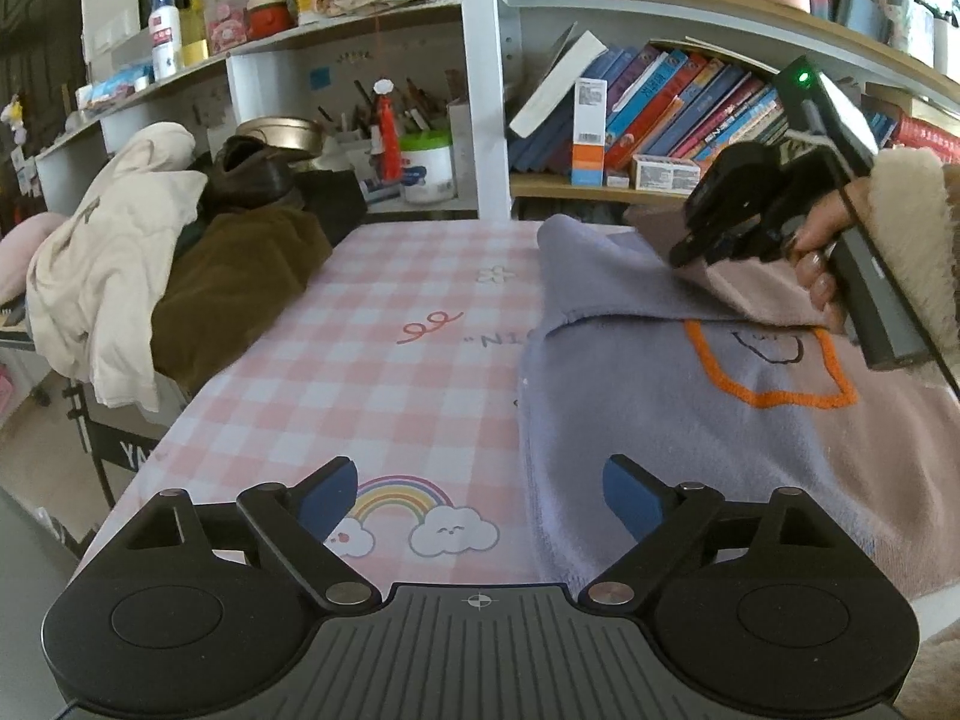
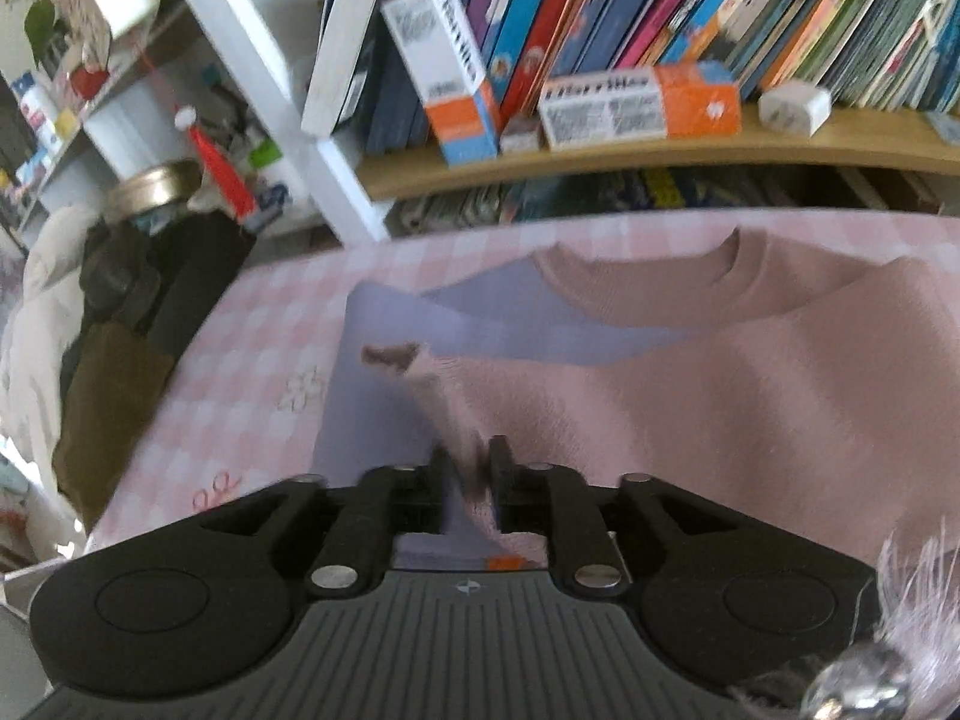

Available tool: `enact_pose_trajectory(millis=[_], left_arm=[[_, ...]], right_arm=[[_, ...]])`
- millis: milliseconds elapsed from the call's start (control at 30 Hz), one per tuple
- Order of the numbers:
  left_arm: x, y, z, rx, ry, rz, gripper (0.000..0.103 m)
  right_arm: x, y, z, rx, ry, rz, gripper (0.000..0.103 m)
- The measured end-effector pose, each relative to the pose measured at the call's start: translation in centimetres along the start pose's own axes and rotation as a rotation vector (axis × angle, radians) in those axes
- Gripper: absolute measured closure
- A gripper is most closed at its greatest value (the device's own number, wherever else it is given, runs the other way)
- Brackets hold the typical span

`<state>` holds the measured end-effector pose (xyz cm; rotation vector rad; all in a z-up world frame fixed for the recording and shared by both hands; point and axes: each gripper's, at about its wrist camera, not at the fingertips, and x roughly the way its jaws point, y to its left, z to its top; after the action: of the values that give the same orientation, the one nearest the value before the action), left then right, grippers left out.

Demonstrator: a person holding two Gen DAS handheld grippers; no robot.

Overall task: Fold clothes
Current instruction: 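Lay the brown sleeve on the body and open the right gripper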

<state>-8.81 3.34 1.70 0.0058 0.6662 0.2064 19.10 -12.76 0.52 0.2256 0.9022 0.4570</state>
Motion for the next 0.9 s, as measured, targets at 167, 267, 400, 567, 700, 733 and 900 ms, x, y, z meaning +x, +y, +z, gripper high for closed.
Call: enact_pose_trajectory(millis=[167, 267, 400, 567, 700, 733, 900], left_arm=[[0.1, -0.1, 0.1, 0.003, 0.011, 0.001, 0.011], [0.4, 0.0, 0.1, -0.013, 0.024, 0.009, 0.011], [0.9, 0.3, 0.1, -0.052, 0.044, 0.015, 0.011], [1.2, 0.6, 0.2, -0.086, 0.050, 0.006, 0.011], [1.5, 0.4, 0.3, -0.092, 0.049, -0.022, 0.011], [1.6, 0.3, 0.3, -0.092, 0.050, -0.029, 0.011], [2.1, -0.1, 0.4, -0.093, 0.071, -0.058, 0.011]], right_arm=[[-0.3, 0.4, -1.0, -0.019, 0.040, 0.046, 0.058], [-1.4, 0.4, -1.6, -0.030, 0.044, 0.065, 0.051], [-3.3, 0.1, -2.6, -0.051, 0.047, 0.072, 0.045], [-6.7, -1.1, -4.8, -0.079, 0.036, 0.054, 0.034], [-10.3, -2.2, -7.6, -0.145, -0.003, -0.001, 0.025], [-11.2, -2.5, -8.4, -0.163, -0.017, -0.022, 0.023], [-14.9, -4.7, -11.7, -0.137, -0.065, -0.122, 0.019]])
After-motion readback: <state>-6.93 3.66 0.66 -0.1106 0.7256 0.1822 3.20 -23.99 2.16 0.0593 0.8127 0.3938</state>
